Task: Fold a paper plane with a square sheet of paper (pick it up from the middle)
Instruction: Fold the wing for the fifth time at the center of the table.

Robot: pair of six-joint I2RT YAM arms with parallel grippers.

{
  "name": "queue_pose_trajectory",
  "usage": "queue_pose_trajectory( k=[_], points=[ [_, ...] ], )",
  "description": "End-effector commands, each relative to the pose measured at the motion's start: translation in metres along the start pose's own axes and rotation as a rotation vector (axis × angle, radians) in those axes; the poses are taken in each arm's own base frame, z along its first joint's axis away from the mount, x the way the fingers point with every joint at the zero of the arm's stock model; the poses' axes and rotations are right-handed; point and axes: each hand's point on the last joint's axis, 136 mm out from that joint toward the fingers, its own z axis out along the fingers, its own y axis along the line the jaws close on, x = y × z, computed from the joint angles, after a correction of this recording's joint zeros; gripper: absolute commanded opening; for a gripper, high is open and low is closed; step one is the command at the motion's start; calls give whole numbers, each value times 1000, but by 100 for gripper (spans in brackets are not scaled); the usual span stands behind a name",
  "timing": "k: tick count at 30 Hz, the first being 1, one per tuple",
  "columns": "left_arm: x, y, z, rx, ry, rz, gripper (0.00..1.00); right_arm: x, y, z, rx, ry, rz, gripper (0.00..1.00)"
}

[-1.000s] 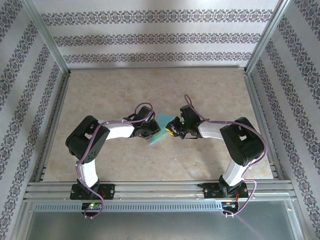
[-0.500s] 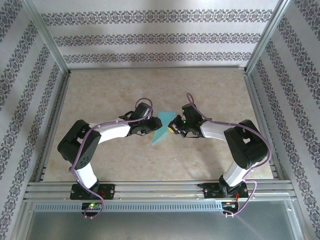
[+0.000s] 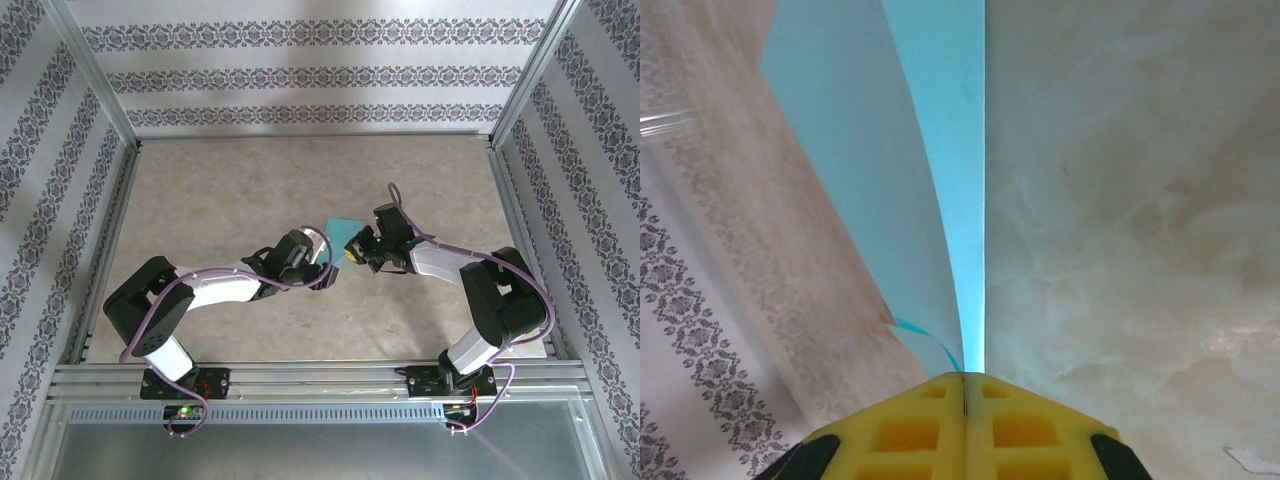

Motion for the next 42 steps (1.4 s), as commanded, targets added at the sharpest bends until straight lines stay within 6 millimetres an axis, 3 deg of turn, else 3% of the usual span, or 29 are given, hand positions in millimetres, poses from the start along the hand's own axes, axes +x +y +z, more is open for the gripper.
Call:
queue_pose_trajectory(
  k=[1, 14, 34, 42],
  points=[
    [-14, -3, 8, -35, -88, 218, 66, -2, -4, -6, 14, -17, 39, 0],
    [-3, -8, 31, -61, -128, 506, 57, 0, -3, -6, 15, 2, 63, 0],
    [19, 0, 41, -97, -113, 502, 31, 2, -7, -3, 17, 33, 103, 0],
    [22, -2, 43, -81, -100, 512, 26, 2, -14, -1, 43, 41, 96, 15]
  ],
)
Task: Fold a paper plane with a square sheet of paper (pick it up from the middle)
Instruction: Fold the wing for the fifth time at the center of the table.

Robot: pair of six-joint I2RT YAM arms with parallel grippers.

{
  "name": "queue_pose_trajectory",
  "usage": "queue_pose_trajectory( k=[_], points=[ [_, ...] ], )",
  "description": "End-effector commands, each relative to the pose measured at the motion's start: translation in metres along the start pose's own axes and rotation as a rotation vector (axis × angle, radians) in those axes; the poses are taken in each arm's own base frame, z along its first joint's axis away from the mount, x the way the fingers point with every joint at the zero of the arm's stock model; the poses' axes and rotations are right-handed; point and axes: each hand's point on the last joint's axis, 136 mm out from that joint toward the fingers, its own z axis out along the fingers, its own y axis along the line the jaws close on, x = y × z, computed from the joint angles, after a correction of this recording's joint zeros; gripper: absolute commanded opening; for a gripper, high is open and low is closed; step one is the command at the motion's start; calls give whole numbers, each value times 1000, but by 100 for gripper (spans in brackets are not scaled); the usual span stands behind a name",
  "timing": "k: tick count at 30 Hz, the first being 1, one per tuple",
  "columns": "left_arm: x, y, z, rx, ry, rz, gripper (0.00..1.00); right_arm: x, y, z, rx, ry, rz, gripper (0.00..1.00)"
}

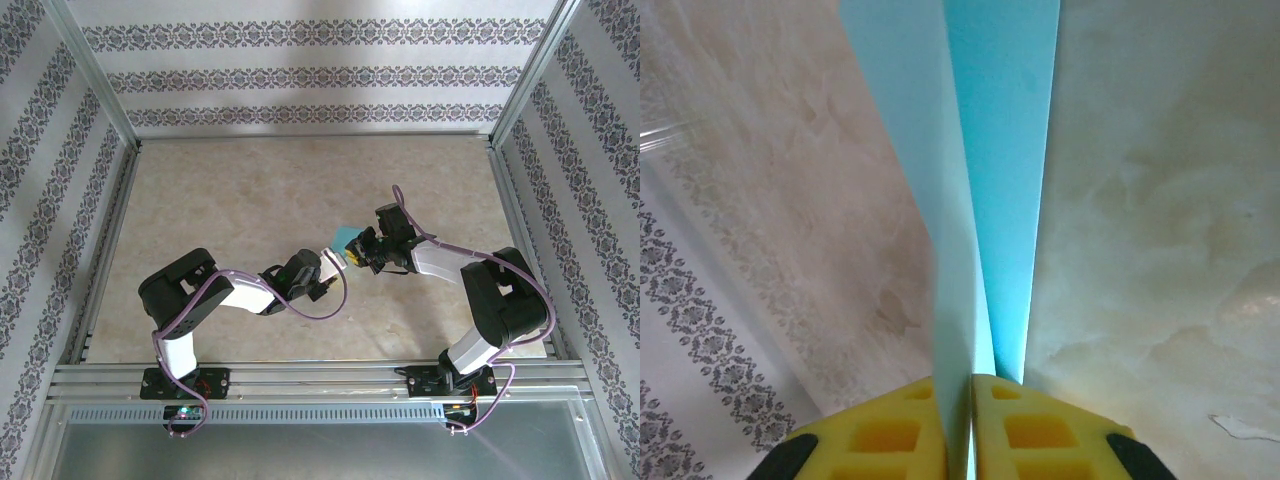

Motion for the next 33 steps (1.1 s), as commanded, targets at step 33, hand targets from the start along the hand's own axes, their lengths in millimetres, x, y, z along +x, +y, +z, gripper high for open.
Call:
queue_pose_trajectory(
  k=[33],
  points=[
    [-23, -11, -3, 62, -48, -51, 27, 3, -15, 5, 79, 39, -10, 7]
  ],
)
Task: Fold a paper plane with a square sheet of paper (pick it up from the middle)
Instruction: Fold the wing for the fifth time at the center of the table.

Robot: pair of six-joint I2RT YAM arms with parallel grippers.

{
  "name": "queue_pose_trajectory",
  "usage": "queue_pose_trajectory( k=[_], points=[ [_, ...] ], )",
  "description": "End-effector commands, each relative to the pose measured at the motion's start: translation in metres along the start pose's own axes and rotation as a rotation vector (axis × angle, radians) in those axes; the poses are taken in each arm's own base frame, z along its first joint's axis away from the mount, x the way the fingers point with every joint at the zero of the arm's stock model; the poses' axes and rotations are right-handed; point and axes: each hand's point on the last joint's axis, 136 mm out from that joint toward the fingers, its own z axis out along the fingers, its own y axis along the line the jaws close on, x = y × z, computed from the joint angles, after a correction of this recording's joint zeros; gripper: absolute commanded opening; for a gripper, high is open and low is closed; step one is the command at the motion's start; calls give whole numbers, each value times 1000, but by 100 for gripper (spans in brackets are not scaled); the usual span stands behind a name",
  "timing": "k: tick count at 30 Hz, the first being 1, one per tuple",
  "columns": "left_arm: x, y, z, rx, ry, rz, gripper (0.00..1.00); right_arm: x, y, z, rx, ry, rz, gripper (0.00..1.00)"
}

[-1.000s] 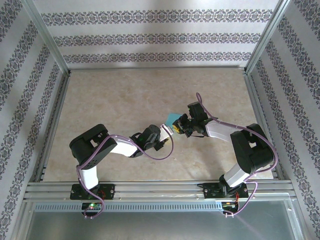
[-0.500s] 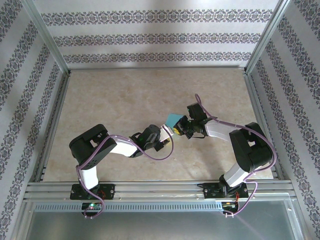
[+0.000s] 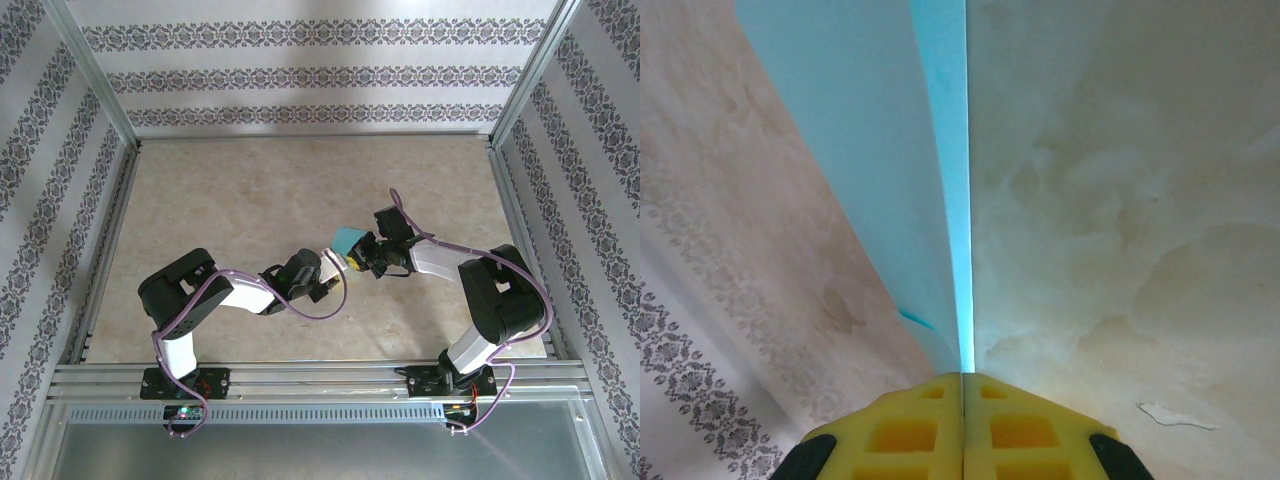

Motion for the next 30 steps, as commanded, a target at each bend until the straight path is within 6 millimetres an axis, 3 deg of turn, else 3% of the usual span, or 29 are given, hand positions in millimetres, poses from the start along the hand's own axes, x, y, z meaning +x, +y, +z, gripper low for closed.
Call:
queue_pose_trajectory(
  k=[1, 6, 14, 17, 22, 30],
  points=[
    [-17, -5, -1, 18, -29, -27, 25, 0, 4, 1, 1, 19, -13, 8],
    [-11, -7, 1, 32, -15, -46, 20, -1, 5, 0, 1, 15, -18, 17],
    [-5, -9, 2, 64, -6, -107, 15, -8, 12, -13, -2, -31, -56, 52],
    [-5, -8, 1, 80, -9, -149, 15, -17, 17, -23, -15, -66, -88, 60],
    [-4, -4, 2, 101, -4, -251, 14, -35, 21, -46, -13, -161, -163, 66],
    [1, -1, 5, 128, -5, -442, 12, -57, 13, -75, 33, -278, -227, 67]
  ],
)
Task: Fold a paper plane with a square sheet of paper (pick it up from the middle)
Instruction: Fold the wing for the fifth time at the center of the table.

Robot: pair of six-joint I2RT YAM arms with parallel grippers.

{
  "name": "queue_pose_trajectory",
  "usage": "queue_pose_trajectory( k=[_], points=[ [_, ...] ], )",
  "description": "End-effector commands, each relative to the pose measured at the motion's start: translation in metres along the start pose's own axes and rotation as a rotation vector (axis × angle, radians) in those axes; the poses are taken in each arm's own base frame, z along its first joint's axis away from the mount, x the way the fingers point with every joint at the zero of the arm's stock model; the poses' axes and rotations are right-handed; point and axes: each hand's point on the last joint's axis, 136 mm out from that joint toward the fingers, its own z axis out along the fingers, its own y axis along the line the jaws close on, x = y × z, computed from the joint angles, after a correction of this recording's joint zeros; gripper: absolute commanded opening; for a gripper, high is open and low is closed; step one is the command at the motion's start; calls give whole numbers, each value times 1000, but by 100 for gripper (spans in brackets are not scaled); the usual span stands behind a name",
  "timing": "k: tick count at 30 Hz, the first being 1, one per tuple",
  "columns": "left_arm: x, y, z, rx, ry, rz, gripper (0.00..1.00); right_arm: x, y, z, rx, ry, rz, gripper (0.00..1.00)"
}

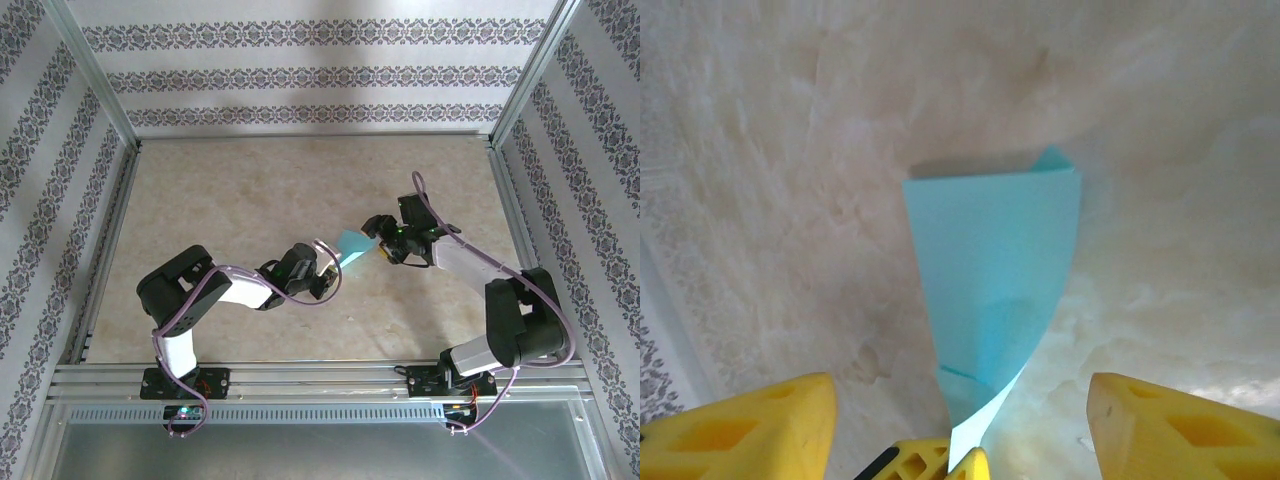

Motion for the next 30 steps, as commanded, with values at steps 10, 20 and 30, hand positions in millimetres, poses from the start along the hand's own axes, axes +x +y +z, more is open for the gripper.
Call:
queue_pose_trajectory(
  k=[10, 20, 30],
  points=[
    [7, 7, 5, 70, -27, -303, 12, -13, -10, -15, 43, -64, -54, 68],
    [5, 14, 5, 111, -38, -523, 10, -8, -12, -11, 24, -46, -63, 68],
    [14, 17, 11, 108, 20, -705, 5, 1, -7, 0, -51, -17, -144, 62]
  ],
)
